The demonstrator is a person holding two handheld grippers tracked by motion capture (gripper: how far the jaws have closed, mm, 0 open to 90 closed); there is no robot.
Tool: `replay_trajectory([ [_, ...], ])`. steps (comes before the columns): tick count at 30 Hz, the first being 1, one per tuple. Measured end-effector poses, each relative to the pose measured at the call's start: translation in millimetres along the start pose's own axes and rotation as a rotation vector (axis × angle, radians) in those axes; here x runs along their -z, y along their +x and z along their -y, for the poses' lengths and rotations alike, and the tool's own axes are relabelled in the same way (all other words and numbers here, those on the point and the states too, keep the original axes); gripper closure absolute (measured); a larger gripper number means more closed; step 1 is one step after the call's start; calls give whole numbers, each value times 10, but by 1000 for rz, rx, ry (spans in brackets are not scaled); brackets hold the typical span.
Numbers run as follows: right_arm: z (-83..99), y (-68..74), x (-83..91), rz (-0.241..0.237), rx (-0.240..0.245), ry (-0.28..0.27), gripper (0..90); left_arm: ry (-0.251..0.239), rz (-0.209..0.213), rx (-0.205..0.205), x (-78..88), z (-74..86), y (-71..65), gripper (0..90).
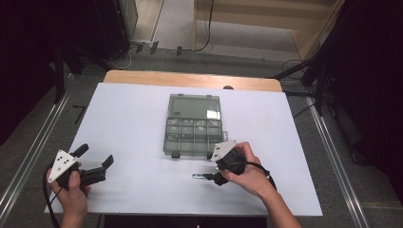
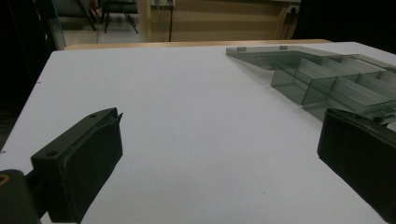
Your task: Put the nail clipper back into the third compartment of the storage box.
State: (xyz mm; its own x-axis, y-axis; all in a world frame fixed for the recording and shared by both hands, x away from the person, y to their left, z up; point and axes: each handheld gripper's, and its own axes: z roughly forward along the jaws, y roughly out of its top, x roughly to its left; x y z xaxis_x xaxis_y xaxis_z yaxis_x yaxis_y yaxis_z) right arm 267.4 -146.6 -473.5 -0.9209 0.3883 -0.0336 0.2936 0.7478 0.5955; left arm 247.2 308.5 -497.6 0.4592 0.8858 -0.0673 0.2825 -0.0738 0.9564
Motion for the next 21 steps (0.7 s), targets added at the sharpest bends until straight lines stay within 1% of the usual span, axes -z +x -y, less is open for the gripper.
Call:
replay_trajectory([
  [3,-14,9,-34,-22,-12,12,346,4,2,-5,0,-1,-1,2],
  [4,-19,13,-43,-31,-17,22,380,5,2,-7,-1,-1,-1,2],
  [6,-23,25,-60,-39,-7,26,437,6,3,-9,-2,-2,-1,1],
  [8,-28,38,-77,-34,-3,40,487,7,3,-9,-2,-2,-3,2],
  [9,-30,44,-86,-33,3,49,507,7,3,-9,-3,-2,-3,1],
  [14,-39,52,-133,-56,27,82,605,9,4,-10,-5,-2,-5,1],
  [15,-41,60,-139,-52,25,96,621,10,4,-10,-4,-2,-5,1],
  [18,-44,56,-161,-79,28,111,649,10,5,-10,-5,-2,-5,2],
  [21,-48,54,-177,-94,25,129,674,9,5,-10,-8,-1,-8,2],
])
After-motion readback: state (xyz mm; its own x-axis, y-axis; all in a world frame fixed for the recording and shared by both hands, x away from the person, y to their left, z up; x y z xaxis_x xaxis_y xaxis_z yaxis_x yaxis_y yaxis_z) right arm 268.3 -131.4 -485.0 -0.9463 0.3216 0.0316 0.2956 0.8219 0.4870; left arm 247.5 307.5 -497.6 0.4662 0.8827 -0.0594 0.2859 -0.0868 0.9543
